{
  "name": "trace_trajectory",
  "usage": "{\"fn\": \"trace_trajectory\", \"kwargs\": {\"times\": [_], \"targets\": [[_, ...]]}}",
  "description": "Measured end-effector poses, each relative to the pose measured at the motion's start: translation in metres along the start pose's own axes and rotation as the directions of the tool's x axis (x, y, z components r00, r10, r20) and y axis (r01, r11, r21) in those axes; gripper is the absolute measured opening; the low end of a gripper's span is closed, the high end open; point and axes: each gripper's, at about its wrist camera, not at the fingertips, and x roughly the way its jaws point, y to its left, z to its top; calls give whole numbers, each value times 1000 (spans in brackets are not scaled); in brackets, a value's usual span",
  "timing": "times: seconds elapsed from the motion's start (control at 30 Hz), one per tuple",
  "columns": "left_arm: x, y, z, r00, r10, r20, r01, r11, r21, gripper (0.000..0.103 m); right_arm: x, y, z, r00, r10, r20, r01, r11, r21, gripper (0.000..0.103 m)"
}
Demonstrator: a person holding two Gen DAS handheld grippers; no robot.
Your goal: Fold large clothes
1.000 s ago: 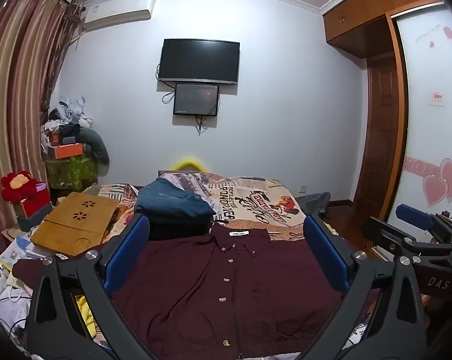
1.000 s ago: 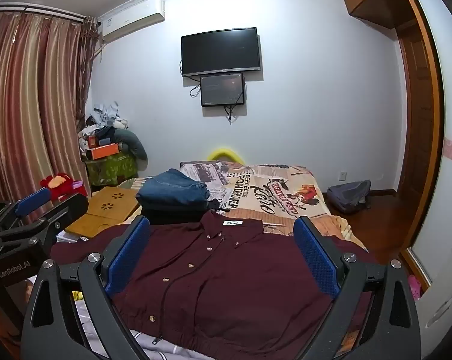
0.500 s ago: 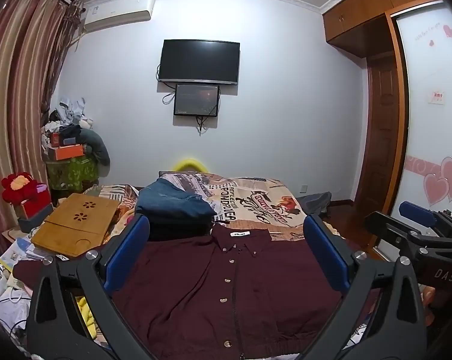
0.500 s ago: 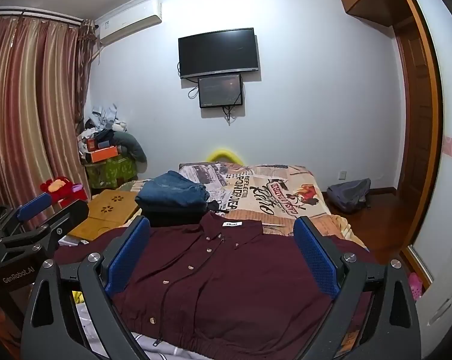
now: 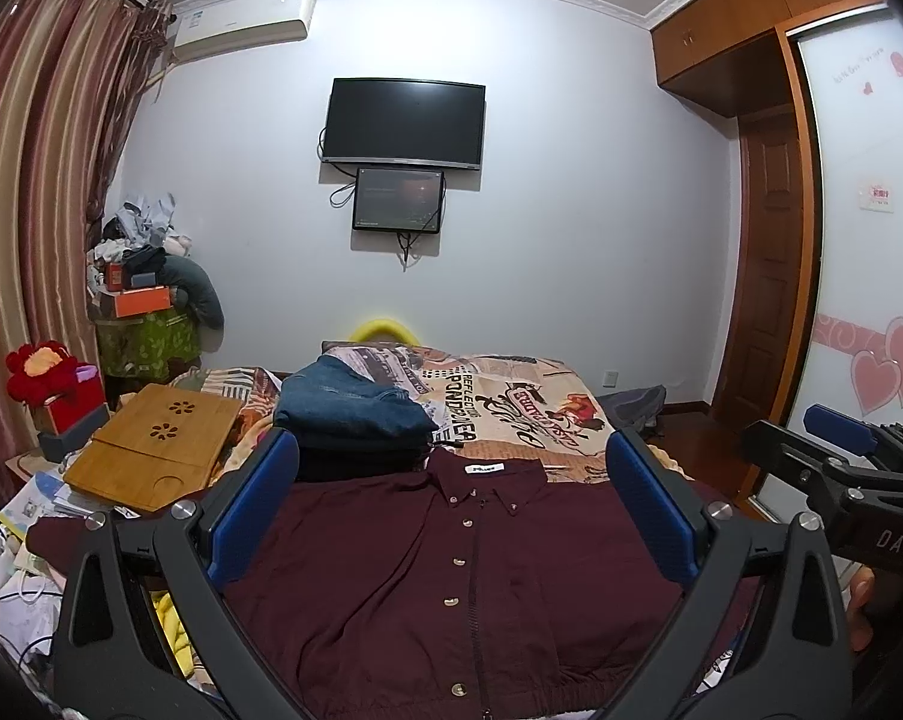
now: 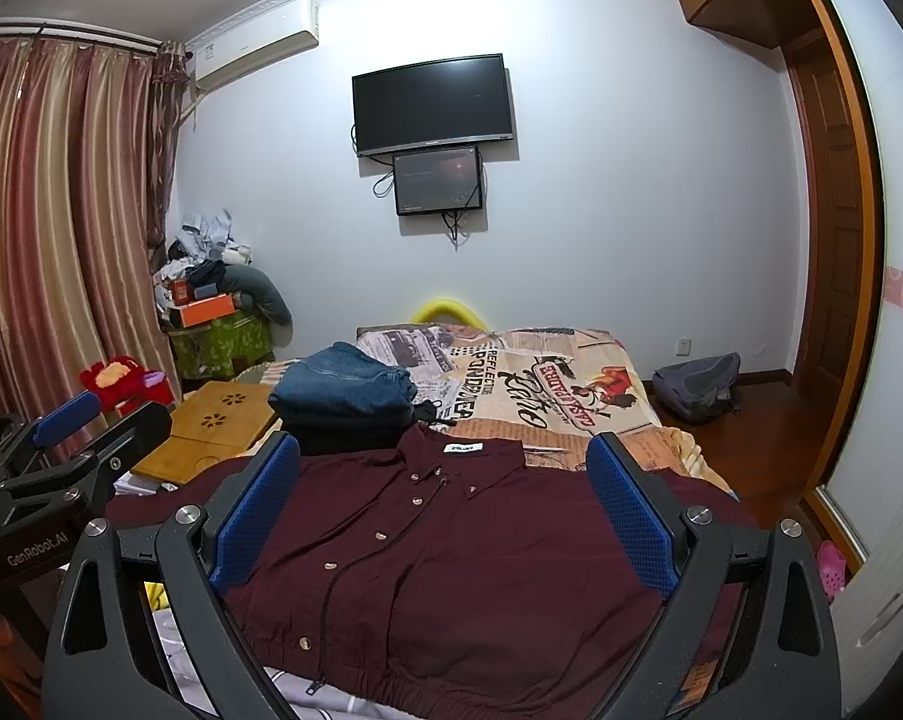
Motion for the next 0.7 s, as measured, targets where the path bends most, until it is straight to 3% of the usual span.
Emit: {"fn": "trace_trajectory", "kwargs": {"times": [0.7], "targets": [[4,3,-2,1000,10,0,-10,1000,0,103,1,1,-1,1000,1,1,-1,1000,4,95]]}}
